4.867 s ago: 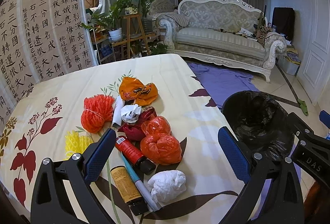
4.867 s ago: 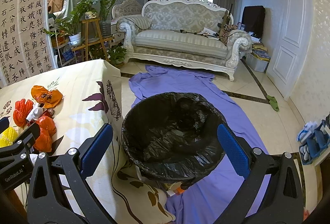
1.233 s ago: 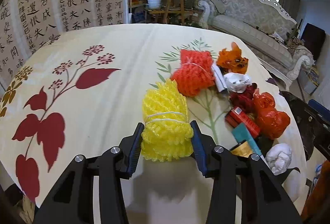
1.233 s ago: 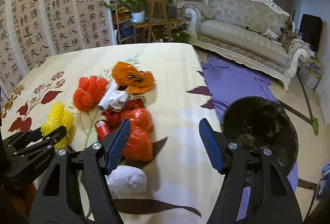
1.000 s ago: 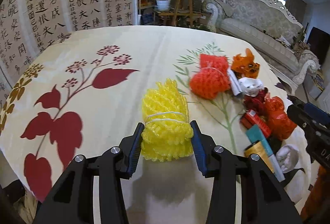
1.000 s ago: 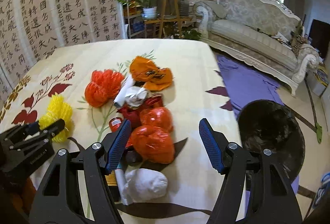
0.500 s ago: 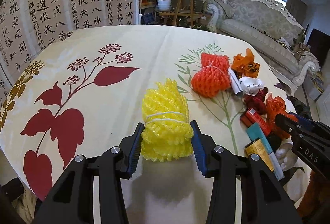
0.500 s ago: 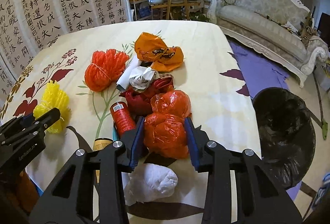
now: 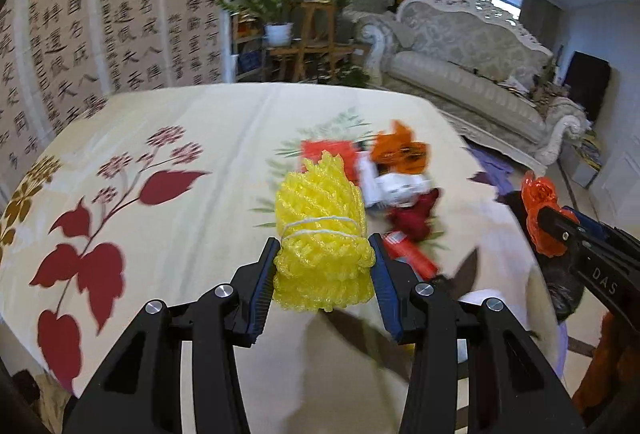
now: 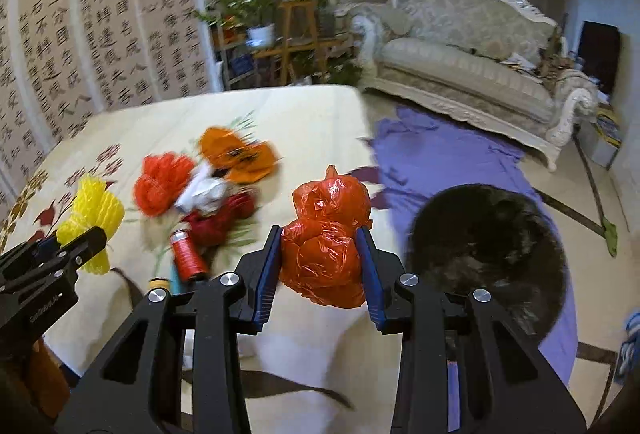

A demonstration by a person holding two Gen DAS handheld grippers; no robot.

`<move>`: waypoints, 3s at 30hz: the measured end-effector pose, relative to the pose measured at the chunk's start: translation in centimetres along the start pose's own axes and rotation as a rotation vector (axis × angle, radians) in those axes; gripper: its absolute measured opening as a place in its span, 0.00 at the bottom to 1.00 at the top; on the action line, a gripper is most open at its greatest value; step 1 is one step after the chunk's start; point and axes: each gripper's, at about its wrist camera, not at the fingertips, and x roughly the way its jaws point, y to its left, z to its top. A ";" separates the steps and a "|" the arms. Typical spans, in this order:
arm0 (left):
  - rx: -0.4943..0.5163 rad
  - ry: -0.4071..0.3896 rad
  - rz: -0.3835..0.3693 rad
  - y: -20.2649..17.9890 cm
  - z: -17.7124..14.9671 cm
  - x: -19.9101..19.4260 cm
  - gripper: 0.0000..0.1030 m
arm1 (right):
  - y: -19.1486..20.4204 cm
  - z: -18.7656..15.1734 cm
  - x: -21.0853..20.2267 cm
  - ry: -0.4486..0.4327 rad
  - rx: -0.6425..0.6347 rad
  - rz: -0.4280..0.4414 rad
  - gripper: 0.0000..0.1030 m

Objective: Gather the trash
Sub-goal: 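Carry both items over the black bin and open both tools to drop them, then move both tools back to the table toward the white tissue and bottle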

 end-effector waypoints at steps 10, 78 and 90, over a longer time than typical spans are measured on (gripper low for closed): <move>0.116 -0.023 -0.126 -8.3 1.0 1.0 0.44 | -7.6 -0.7 -1.3 -0.044 0.110 -0.164 0.35; 0.267 0.032 -0.041 -16.1 0.8 4.1 0.76 | -14.5 -3.4 -0.1 -0.045 0.240 -0.169 0.58; 0.163 0.021 0.064 -8.8 -0.7 1.2 0.76 | -8.3 -3.9 -1.4 -0.043 0.164 -0.069 0.58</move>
